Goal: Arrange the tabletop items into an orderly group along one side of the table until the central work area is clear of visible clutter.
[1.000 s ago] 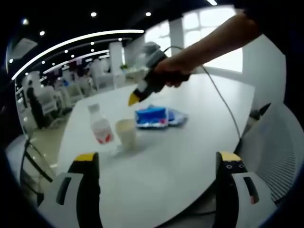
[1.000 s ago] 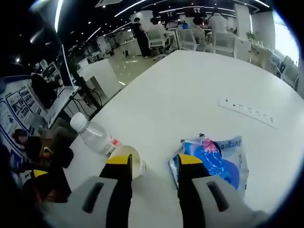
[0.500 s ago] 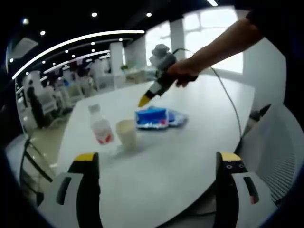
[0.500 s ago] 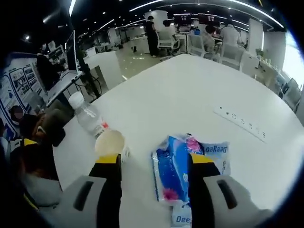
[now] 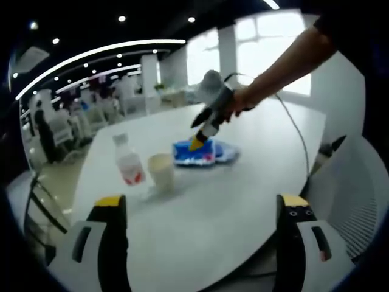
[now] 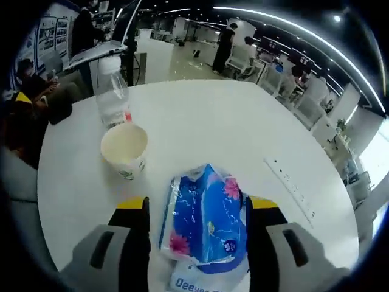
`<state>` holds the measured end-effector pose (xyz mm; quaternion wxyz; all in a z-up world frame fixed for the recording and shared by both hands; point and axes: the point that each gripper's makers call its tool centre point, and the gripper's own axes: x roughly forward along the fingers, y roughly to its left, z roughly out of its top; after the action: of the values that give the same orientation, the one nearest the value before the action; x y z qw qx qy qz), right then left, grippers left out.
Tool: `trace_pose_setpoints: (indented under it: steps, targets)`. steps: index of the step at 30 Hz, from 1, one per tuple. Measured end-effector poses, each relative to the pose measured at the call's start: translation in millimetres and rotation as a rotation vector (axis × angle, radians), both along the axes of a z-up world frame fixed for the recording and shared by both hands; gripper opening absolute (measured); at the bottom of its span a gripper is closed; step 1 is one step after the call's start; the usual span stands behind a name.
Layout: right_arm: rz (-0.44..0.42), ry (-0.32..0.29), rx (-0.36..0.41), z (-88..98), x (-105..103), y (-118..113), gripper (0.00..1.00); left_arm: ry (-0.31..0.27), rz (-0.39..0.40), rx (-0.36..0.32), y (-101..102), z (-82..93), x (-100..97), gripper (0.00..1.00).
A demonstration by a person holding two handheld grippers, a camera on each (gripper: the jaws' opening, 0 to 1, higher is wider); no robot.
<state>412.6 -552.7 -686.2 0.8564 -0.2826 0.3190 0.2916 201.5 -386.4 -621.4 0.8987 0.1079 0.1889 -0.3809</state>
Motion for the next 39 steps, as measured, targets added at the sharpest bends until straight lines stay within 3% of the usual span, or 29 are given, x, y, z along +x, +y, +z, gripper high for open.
trace_pose_setpoints:
  steps: [5,9,14,19,25,36,39]
  targets:
    - [0.053,-0.031,-0.077,-9.8,3,-1,0.6,0.004,0.001,0.008,1,-1.7,0.4,1.0]
    - [0.058,-0.002,-0.111,-21.6,3,-2,0.57,0.007,0.007,0.013,2,-2.6,1.1,1.0]
    - [0.065,-0.023,-0.154,-24.2,9,-2,0.46,0.005,0.005,0.018,2,-3.0,1.2,1.0]
    - [0.04,-0.021,-0.156,-28.4,13,-7,0.34,-0.005,-0.008,0.026,1,-2.7,0.3,0.98]
    - [0.042,-0.001,-0.162,-33.3,9,-9,0.28,0.003,-0.01,0.025,1,-3.6,-0.5,0.97]
    - [0.008,0.029,-0.18,-39.7,6,-19,0.03,0.008,-0.019,0.031,0,-5.3,-2.1,0.96]
    - [-0.018,0.035,-0.16,-38.7,5,-21,0.01,0.012,-0.021,0.032,0,-6.0,-2.4,0.96]
